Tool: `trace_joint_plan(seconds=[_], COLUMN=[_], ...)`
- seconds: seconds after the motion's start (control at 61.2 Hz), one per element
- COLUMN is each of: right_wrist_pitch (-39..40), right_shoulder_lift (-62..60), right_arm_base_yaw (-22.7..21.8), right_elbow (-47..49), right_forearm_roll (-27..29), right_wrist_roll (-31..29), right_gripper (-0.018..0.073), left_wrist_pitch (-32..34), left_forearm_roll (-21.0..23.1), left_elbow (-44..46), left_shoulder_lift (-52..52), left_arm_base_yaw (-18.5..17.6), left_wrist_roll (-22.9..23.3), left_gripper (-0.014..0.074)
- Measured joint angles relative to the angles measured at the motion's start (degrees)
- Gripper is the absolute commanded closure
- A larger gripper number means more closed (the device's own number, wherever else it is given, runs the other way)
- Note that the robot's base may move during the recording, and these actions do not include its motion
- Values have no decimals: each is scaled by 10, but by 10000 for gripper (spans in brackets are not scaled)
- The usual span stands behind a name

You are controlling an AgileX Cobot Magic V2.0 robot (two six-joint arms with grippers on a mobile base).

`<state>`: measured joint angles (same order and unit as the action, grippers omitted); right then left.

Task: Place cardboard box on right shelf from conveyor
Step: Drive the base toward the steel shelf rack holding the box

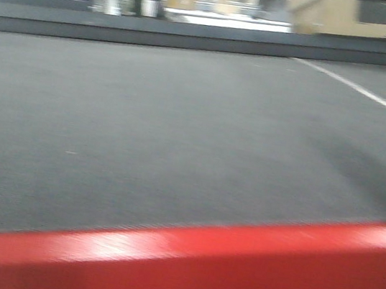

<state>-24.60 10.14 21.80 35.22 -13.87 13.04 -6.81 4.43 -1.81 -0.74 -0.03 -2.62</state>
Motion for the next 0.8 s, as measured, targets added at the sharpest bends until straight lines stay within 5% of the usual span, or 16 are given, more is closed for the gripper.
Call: trace_joint_plan(seconds=[0.801], right_wrist_pitch=[0], right_shoulder_lift=[0], right_arm_base_yaw=[0], right_elbow=[0], right_forearm_roll=[0], right_wrist_roll=[0], right_gripper=[282], left_wrist_pitch=[0], left_forearm_roll=[0], left_elbow=[0], left_shoulder_lift=[0], left_arm_base_yaw=[0], left_wrist_roll=[0], left_gripper=[713])
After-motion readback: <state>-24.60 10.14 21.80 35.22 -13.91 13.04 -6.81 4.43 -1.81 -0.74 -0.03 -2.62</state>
